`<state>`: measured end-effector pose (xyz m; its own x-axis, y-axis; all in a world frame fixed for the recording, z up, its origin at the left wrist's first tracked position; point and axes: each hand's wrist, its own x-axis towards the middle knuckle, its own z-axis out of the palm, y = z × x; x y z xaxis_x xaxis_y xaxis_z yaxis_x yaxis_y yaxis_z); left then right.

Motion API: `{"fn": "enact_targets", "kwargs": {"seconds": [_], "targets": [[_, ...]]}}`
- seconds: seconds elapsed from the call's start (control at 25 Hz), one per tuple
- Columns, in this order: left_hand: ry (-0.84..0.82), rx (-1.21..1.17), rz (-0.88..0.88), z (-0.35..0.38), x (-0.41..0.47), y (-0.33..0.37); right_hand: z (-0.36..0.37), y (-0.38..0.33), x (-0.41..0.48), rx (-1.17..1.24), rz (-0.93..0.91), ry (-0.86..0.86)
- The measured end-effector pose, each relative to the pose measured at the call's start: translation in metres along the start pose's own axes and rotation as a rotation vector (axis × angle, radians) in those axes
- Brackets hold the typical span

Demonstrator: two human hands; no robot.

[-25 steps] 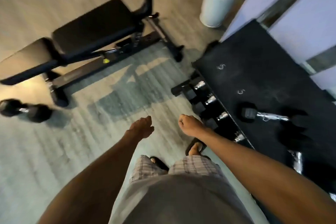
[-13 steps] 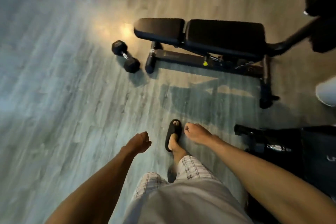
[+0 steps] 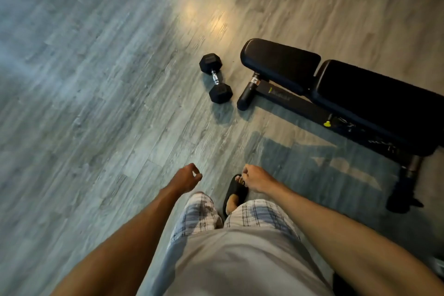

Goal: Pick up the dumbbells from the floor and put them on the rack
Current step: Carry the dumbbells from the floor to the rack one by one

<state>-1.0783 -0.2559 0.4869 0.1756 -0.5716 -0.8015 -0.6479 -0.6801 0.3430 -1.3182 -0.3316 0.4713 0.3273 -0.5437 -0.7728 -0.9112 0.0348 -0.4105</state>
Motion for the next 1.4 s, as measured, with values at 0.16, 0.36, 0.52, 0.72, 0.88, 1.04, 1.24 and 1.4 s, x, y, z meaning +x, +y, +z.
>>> {"fn": "enact_targets", "kwargs": {"seconds": [0.16, 0.36, 0.52, 0.72, 0.88, 1.04, 1.24, 1.4], "targets": [[-0.028, -0.012, 0.054, -0.040, 0.051, 0.030, -0.034, -0.040, 0.058, -0.026, -0.028, -0.023], [-0.111, 0.068, 0.077, -0.099, 0.142, 0.030, -0.062, -0.092, 0.142, -0.002, 0.027, -0.005], [-0.170, 0.160, 0.120, -0.159, 0.204, 0.034, -0.082, -0.132, 0.201, 0.070, 0.132, 0.026], [-0.206, 0.313, 0.175, -0.244, 0.287, 0.046, -0.112, -0.190, 0.289, 0.261, 0.180, 0.110], [-0.246, 0.456, 0.200, -0.302, 0.351, 0.075, -0.139, -0.219, 0.352, 0.472, 0.250, 0.190], [-0.291, 0.571, 0.273, -0.342, 0.439, 0.133, -0.164, -0.227, 0.414, 0.607, 0.332, 0.247], [-0.405, 0.715, 0.347, -0.361, 0.529, 0.202, -0.194, -0.229, 0.479, 0.803, 0.475, 0.314], [-0.488, 0.905, 0.403, -0.377, 0.580, 0.239, -0.211, -0.237, 0.516, 0.970, 0.570, 0.387]]}}
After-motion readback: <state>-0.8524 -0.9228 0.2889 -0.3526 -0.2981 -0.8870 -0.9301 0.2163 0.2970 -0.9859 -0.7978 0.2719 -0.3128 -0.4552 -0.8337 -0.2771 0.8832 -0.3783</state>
